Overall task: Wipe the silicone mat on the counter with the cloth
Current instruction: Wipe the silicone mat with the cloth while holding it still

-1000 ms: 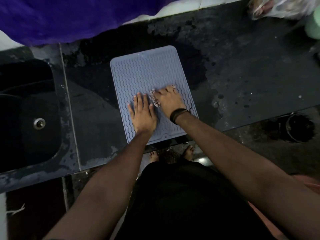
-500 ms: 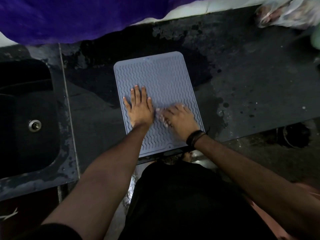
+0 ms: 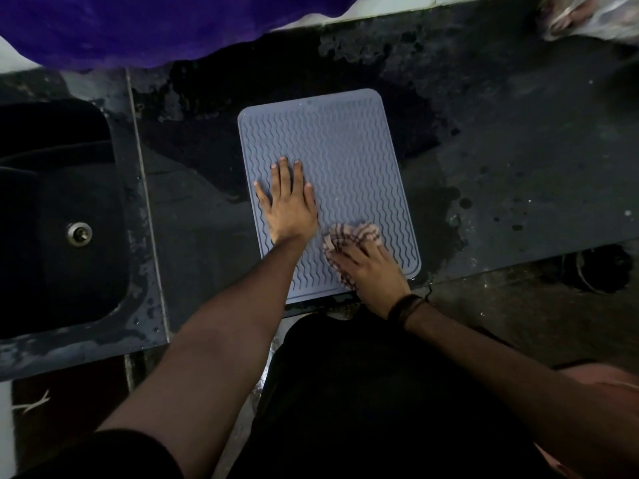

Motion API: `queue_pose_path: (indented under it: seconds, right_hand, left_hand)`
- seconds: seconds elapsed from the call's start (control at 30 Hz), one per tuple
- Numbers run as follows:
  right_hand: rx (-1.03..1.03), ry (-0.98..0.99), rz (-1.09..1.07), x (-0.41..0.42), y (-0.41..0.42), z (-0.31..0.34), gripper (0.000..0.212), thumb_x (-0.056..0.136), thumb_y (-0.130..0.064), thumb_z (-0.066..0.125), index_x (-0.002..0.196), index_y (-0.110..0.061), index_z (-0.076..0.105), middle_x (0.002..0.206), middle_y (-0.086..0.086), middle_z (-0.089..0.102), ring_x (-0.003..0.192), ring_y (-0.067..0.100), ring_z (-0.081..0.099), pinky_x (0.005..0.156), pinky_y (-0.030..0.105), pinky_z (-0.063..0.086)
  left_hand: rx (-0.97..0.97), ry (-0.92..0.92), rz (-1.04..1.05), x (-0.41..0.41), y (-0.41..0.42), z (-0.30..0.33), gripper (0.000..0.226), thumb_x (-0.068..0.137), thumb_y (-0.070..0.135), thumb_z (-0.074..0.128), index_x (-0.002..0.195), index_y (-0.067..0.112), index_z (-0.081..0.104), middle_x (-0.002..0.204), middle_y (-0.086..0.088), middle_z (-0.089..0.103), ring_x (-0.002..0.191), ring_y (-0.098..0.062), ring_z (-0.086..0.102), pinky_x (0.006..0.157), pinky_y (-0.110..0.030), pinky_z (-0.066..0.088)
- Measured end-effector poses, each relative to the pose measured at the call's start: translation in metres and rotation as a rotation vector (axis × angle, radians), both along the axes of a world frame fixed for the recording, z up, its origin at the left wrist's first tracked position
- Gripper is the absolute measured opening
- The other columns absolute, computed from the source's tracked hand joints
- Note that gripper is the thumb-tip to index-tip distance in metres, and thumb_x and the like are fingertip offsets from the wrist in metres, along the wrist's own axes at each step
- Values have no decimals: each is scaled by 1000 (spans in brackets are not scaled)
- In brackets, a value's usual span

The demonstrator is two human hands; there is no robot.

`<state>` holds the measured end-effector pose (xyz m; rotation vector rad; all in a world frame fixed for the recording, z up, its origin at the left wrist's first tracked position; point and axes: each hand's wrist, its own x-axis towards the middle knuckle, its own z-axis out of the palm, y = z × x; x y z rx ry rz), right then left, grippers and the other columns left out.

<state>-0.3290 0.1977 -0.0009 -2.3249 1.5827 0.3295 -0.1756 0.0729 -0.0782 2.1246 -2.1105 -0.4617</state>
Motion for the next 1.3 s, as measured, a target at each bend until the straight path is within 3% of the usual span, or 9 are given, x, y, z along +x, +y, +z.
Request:
queue_pose_path:
  seconds: [0.1, 0.27, 0.47, 0.6, 0.77, 0.87, 1.07, 1.3]
  right_hand:
    - [-22, -12, -18, 2, 3, 8, 55, 86, -22, 37, 139, -24, 49, 137, 1, 53, 125, 33, 45, 102, 45, 35]
    - [-91, -76, -113, 41, -28, 3, 52, 82, -24, 61, 133, -19, 53, 131, 4, 55, 123, 32, 45, 102, 45, 33]
    - [-116, 1, -17, 39, -4, -10, 53, 89, -17, 50, 141, -19, 45, 134, 6, 51, 120, 35, 45, 102, 47, 34]
    - [-94, -13, 95, 23, 24, -6, 50, 87, -16, 46, 136, -20, 52, 127, 4, 56, 113, 35, 50, 95, 45, 40]
    - [-129, -89, -59, 43, 1, 9, 52, 81, -17, 57, 133, -20, 54, 126, 4, 57, 119, 32, 46, 104, 46, 36]
    - [-123, -104, -71, 76, -26, 11, 56, 82, -19, 61, 137, -19, 49, 133, 5, 52, 125, 30, 41, 108, 45, 31]
    - [-103, -27, 3, 98, -8, -5, 56, 90, -16, 26, 144, -17, 40, 142, 6, 44, 126, 33, 38, 106, 45, 28]
    - [-13, -86, 118, 72, 11, 3, 58, 84, -14, 54, 140, -24, 46, 140, 2, 47, 132, 31, 33, 110, 46, 28]
  left_hand:
    - [-3, 17, -9, 1, 0, 3, 55, 110, 41, 20, 162, 22, 20, 170, -2, 11, 157, -20, 6, 123, -56, -5]
    - [1, -28, -142, 23, -14, 12, 60, 105, 51, 33, 157, 22, 36, 165, -8, 28, 151, -30, 27, 125, -53, -1]
    - [119, -57, -317, 46, -17, 11, 73, 102, 60, 33, 163, 27, 10, 170, -3, 3, 157, -23, 5, 125, -50, 0]
    - [174, -52, -338, 47, -24, 20, 77, 101, 61, 38, 163, 26, 9, 170, -4, 2, 156, -24, 7, 126, -46, 5]
    - [395, 75, -404, 72, -45, 37, 99, 91, 56, 64, 162, 28, 0, 170, 0, -8, 156, -23, 2, 127, -45, 12]
    - [369, 15, -397, 84, -47, 38, 100, 92, 48, 67, 162, 22, 0, 170, -4, -8, 156, -25, 1, 127, -43, 8]
    - [383, -53, -379, 85, -47, 32, 94, 96, 51, 60, 163, 22, 1, 170, -2, -8, 156, -18, -3, 123, -55, -4]
    - [377, -11, -353, 85, -45, 26, 92, 96, 51, 58, 162, 26, 1, 170, 1, -10, 156, -17, -5, 122, -56, -6]
